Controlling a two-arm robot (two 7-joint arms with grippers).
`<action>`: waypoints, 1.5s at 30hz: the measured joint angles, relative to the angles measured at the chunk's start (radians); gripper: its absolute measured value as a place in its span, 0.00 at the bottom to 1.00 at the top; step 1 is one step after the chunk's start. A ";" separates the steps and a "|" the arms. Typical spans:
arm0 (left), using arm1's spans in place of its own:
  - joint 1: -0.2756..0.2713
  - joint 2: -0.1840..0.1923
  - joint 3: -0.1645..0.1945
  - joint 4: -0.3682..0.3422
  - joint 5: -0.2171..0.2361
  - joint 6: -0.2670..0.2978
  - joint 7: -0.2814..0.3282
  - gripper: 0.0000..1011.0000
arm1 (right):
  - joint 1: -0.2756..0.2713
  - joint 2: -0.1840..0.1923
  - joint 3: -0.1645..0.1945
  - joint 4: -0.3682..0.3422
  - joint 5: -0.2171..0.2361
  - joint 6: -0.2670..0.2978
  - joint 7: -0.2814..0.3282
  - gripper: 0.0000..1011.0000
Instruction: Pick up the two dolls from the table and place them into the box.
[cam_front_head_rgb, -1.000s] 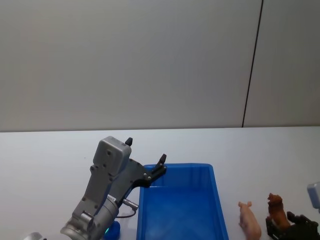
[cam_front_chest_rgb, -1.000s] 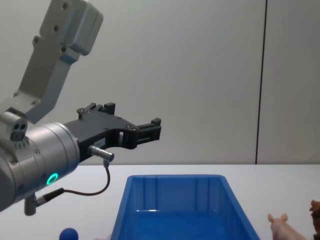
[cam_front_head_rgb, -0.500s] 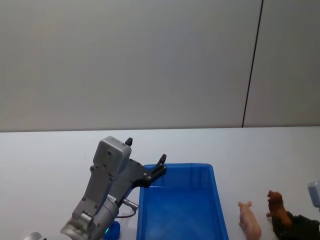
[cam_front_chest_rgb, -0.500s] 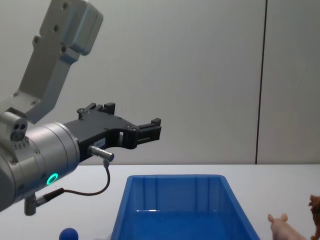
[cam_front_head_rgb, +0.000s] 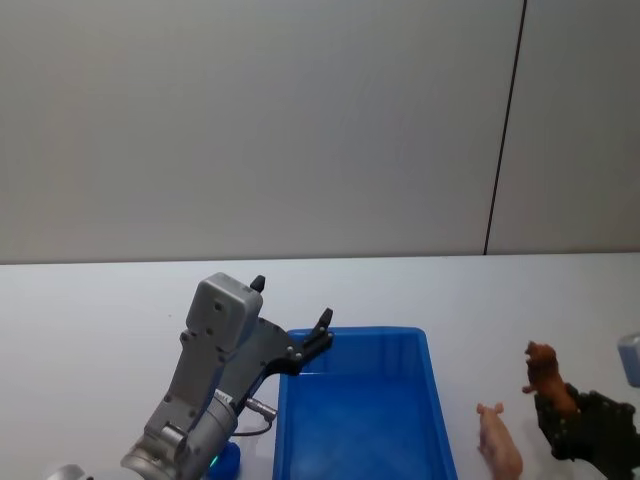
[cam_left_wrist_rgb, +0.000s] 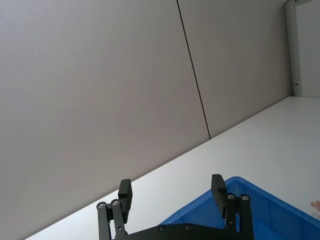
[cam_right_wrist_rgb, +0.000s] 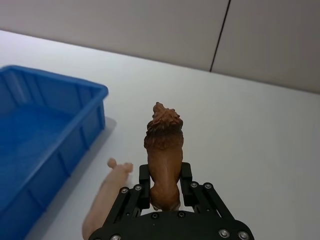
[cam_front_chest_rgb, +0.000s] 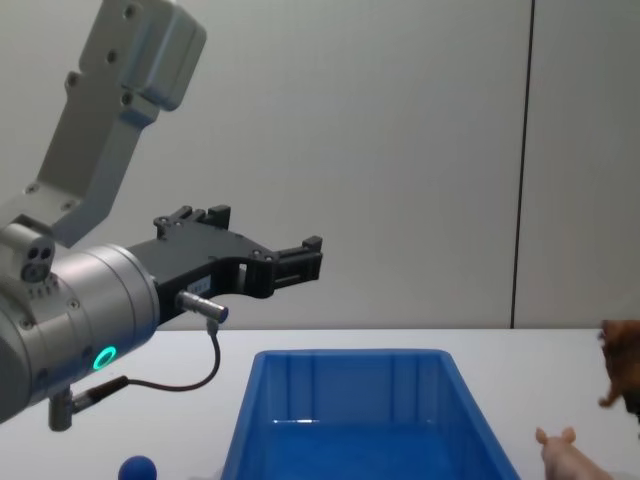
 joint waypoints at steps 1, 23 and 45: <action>0.000 0.000 0.000 0.000 0.000 0.000 0.000 0.99 | 0.001 0.000 0.000 -0.003 -0.001 -0.002 0.003 0.33; 0.000 0.000 0.000 0.000 0.000 0.000 0.000 0.99 | 0.098 -0.056 -0.053 -0.007 -0.058 -0.058 0.233 0.33; 0.000 0.000 0.000 0.000 0.000 0.000 0.000 0.99 | 0.168 -0.122 -0.107 0.067 -0.090 -0.045 0.328 0.79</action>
